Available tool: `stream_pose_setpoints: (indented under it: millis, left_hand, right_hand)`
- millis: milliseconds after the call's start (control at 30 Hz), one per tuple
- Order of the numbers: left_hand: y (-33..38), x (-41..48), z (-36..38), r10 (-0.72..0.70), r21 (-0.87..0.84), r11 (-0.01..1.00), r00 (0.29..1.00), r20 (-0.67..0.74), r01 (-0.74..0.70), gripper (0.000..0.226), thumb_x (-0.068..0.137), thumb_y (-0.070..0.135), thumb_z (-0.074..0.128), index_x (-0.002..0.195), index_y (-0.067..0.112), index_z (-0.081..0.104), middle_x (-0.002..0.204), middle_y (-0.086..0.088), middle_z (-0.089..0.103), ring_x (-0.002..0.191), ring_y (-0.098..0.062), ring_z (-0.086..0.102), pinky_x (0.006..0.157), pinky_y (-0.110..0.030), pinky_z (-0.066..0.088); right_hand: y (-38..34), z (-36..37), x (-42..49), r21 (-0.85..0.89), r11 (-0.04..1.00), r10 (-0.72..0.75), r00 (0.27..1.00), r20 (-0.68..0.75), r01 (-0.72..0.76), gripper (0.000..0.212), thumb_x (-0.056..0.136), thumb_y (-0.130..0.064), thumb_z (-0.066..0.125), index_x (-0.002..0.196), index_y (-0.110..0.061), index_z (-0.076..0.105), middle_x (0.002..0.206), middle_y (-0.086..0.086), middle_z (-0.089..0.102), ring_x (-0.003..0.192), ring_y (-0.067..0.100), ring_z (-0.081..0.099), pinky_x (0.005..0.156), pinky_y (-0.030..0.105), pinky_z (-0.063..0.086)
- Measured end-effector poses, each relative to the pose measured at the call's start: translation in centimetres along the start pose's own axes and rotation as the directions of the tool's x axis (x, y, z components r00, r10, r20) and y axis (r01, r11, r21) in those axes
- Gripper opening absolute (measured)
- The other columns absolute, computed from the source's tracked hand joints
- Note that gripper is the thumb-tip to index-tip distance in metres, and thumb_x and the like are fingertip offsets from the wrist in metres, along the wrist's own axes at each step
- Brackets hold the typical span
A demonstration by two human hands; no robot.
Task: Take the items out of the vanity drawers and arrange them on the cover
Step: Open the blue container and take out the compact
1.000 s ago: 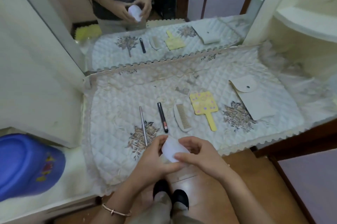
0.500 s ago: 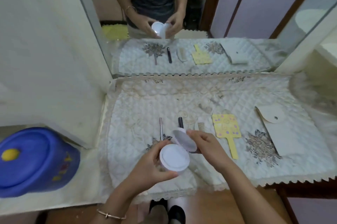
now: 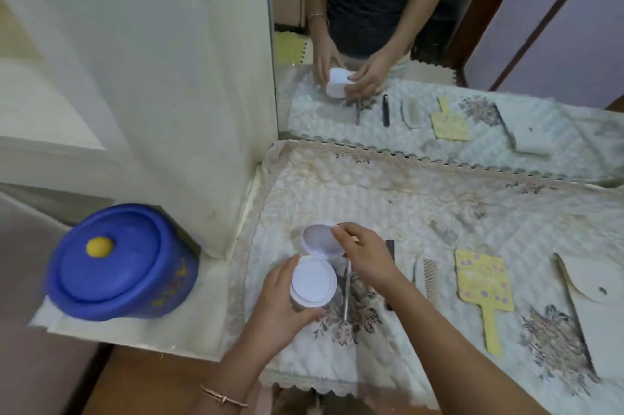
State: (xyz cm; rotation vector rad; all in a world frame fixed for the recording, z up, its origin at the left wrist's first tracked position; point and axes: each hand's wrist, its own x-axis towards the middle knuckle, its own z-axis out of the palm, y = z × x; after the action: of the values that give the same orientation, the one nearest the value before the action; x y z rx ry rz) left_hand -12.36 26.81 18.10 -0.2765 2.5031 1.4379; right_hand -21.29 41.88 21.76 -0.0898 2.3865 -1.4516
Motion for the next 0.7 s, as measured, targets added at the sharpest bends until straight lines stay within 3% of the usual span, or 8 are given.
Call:
stream_pose_setpoints:
  millis: [67,200,300,433,700]
  left_hand:
    - [-0.6,0.4,0.1,0.02,0.05,0.999,0.999,-0.025,-0.018,0.089,0.067,0.032,0.079,0.139,0.019,0.028,0.145,-0.002,0.03,0.135,-0.016,0.027,0.11,-0.038,0.034]
    - [-1.4,0.9,0.7,0.039,0.171,0.985,0.993,-0.111,-0.019,0.086,0.061,0.033,0.082,0.132,0.014,0.039,0.132,-0.003,0.044,0.124,-0.02,0.038,0.099,-0.022,0.03]
    - [-0.8,1.1,1.8,0.023,0.208,0.978,0.992,-0.127,0.003,0.089,0.061,0.031,0.081,0.134,0.012,0.035,0.135,-0.004,0.04,0.124,-0.022,0.033,0.096,-0.019,0.022]
    - [-0.9,1.5,2.5,0.034,0.287,0.958,0.989,-0.144,0.009,0.09,0.064,0.034,0.078,0.137,0.01,0.032,0.14,-0.006,0.036,0.127,-0.023,0.03,0.103,-0.023,0.023]
    - [-0.4,1.5,3.6,0.02,0.305,0.951,0.978,-0.209,0.046,0.09,0.062,0.036,0.08,0.135,0.011,0.034,0.136,-0.006,0.04,0.125,-0.024,0.033,0.101,-0.024,0.026]
  right_hand:
    - [0.0,0.1,0.9,0.02,1.0,0.009,0.999,0.031,-0.01,0.023,0.093,-0.027,0.05,0.097,-0.012,0.066,0.085,-0.003,0.06,0.083,0.016,0.055,0.08,0.033,0.046]
    - [0.6,0.6,3.0,-0.003,1.0,0.009,0.996,0.084,-0.009,0.011,0.088,-0.025,0.059,0.088,-0.017,0.066,0.082,-0.003,0.062,0.078,0.012,0.055,0.069,0.023,0.042]
    - [1.0,0.7,4.7,-0.043,0.998,0.039,0.997,0.067,-0.036,0.018,0.087,-0.025,0.06,0.091,-0.011,0.07,0.088,0.003,0.067,0.084,0.017,0.059,0.077,0.031,0.046]
    - [1.7,0.9,6.1,0.011,0.989,0.147,0.989,0.024,-0.147,0.019,0.085,-0.024,0.061,0.09,-0.009,0.072,0.09,0.006,0.069,0.089,0.022,0.061,0.085,0.04,0.049]
    - [2.1,1.2,7.5,0.11,0.965,0.237,0.971,0.027,-0.238,0.02,0.078,-0.027,0.07,0.082,-0.008,0.071,0.08,0.004,0.066,0.079,0.019,0.058,0.08,0.037,0.05]
